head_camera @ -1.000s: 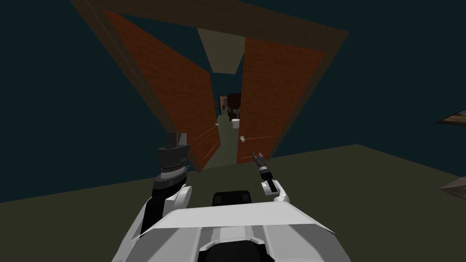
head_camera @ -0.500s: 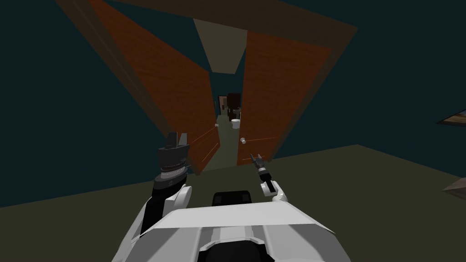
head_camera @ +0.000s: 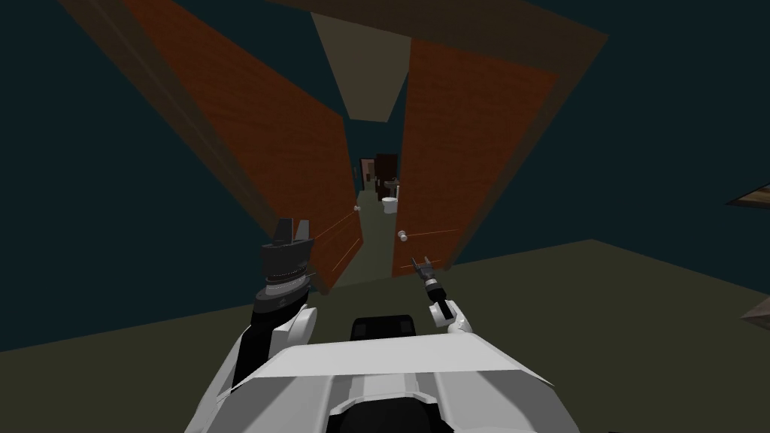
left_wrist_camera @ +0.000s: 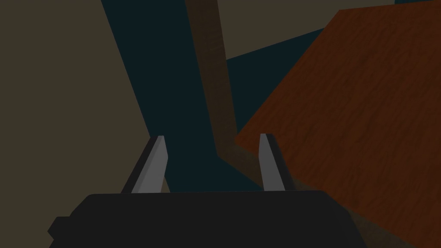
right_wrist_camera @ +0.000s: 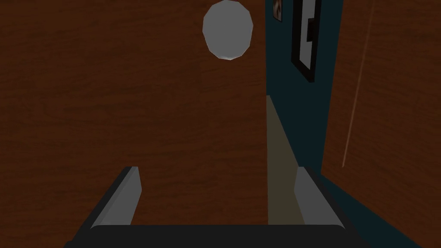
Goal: Push the door open
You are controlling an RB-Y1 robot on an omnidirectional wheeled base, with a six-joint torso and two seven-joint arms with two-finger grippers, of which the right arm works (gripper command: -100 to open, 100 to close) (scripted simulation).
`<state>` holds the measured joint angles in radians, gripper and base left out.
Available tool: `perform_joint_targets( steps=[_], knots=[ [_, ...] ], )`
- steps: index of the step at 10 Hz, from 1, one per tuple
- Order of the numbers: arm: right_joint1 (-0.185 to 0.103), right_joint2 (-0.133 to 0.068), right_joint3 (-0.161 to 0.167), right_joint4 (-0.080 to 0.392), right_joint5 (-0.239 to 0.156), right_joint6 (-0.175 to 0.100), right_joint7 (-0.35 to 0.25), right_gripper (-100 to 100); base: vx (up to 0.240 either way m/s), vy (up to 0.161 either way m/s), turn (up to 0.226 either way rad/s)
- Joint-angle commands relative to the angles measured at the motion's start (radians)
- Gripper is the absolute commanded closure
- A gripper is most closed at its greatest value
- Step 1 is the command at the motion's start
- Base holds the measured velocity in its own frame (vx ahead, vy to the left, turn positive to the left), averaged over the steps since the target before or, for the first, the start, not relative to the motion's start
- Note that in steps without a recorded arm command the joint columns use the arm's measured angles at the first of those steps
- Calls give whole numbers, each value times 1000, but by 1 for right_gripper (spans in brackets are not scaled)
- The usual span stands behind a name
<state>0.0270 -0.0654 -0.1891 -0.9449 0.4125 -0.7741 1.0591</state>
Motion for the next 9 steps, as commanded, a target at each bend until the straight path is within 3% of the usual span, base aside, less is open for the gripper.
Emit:
perform_joint_targets(
  steps=[1,7,9],
  knots=[
    [-11,0,-6,30,11,-10,24,-100,98,20,-10],
    [-56,12,-29,158,55,-50,122,-100,120,9,-11],
    [-53,5,-31,150,50,-47,120,-100,105,4,15]
  ],
)
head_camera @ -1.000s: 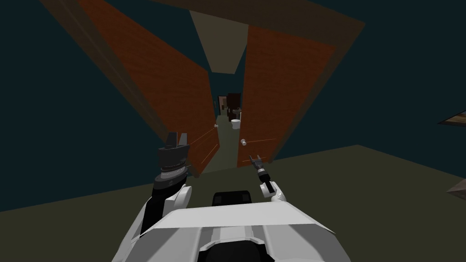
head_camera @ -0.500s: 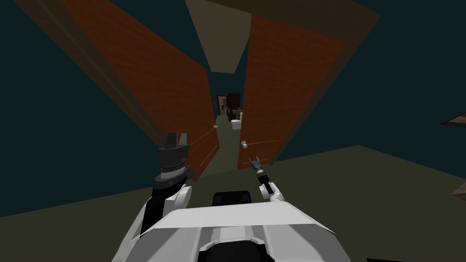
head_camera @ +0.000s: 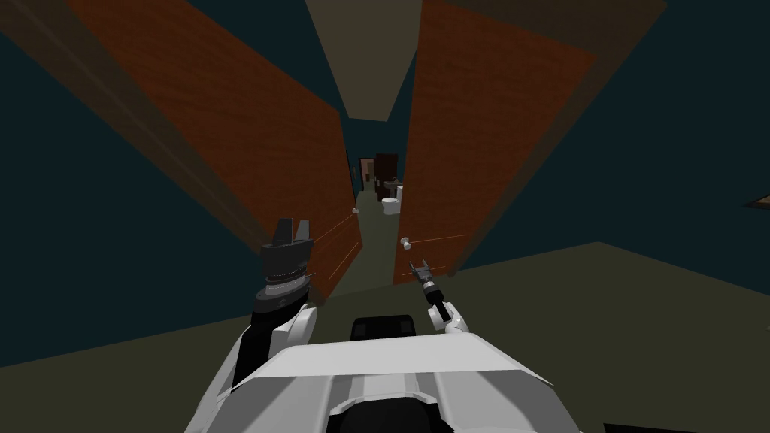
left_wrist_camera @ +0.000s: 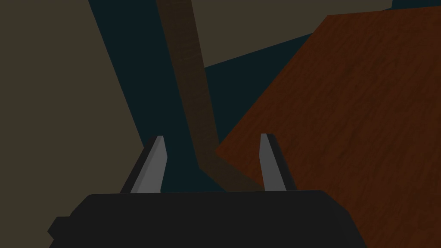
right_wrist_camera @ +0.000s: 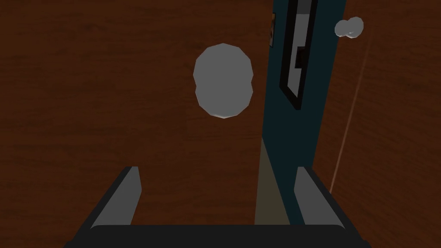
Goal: Push the door open
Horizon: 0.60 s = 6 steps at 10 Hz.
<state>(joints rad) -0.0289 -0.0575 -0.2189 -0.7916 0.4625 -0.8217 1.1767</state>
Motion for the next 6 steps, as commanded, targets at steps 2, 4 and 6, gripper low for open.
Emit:
perform_joint_targets(
  steps=[2,4,6],
  knots=[
    [3,-4,-5,0,-1,-1,8,-100,208,24,24],
    [3,-1,-9,4,-3,-3,15,-100,192,21,26],
    [3,7,-13,7,-4,-5,21,-100,210,25,20]
  ],
)
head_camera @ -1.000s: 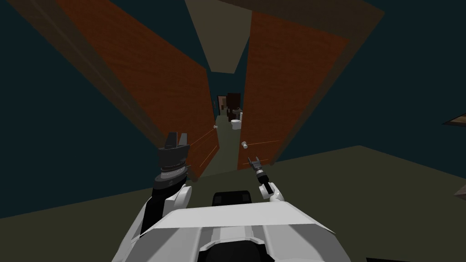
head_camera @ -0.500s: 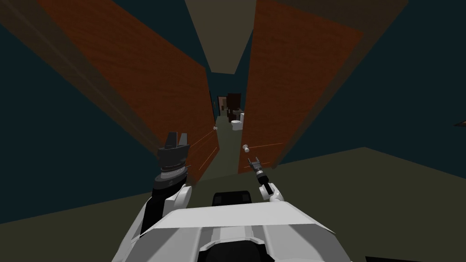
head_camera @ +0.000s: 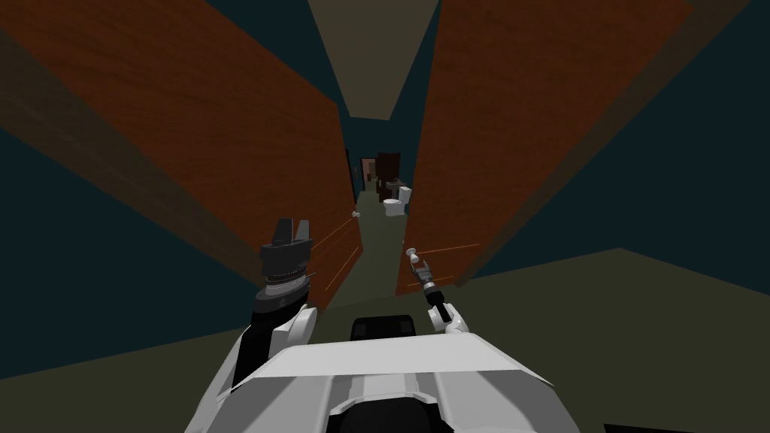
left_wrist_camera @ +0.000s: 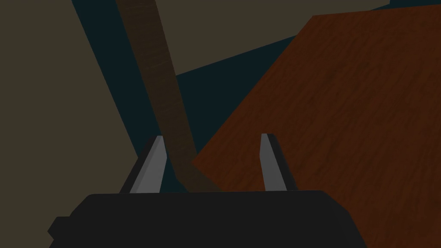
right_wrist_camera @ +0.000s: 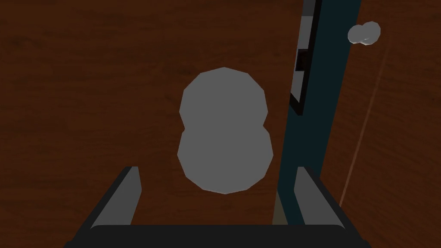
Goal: Push the door open
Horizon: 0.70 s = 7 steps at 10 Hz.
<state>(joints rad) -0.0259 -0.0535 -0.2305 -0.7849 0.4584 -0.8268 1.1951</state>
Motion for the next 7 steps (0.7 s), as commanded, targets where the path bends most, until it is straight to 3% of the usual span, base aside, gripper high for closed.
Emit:
perform_joint_targets(
  steps=[1,2,3,4,7],
  knots=[
    [0,10,-4,3,-1,-2,6,-100,197,9,27],
    [0,18,-6,4,-2,-3,9,-100,194,7,26],
    [-1,13,-4,4,-2,-1,7,-100,87,4,6],
    [-1,13,-4,4,-2,-1,7,100,-12,0,0],
    [-1,13,-4,4,-2,-1,7,100,-14,-1,8]
  ],
)
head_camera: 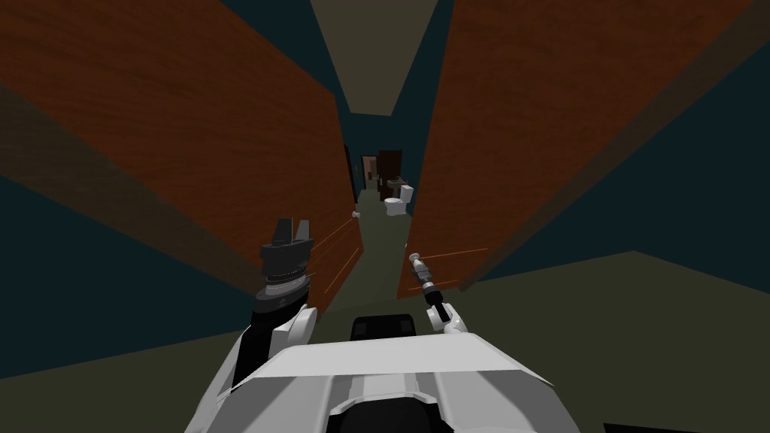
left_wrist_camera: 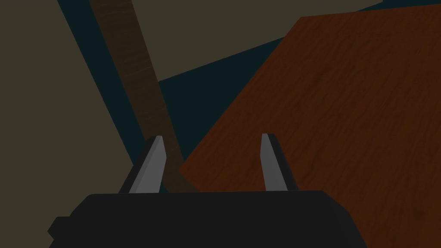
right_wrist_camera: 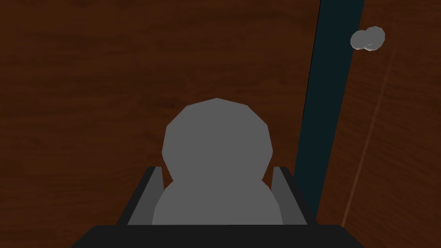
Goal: Push the door open
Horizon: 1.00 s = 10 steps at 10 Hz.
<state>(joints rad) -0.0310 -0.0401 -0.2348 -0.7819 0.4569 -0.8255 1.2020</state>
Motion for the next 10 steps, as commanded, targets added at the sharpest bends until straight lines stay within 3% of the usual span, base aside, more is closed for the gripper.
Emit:
perform_joint_targets(
  steps=[1,5,10],
  knots=[
    [5,0,0,1,0,-3,0,100,0,0,0],
    [0,-5,1,0,-22,-2,-57,100,17,2,16],
    [-1,-15,2,0,-72,-5,-176,100,30,2,26]
  ],
)
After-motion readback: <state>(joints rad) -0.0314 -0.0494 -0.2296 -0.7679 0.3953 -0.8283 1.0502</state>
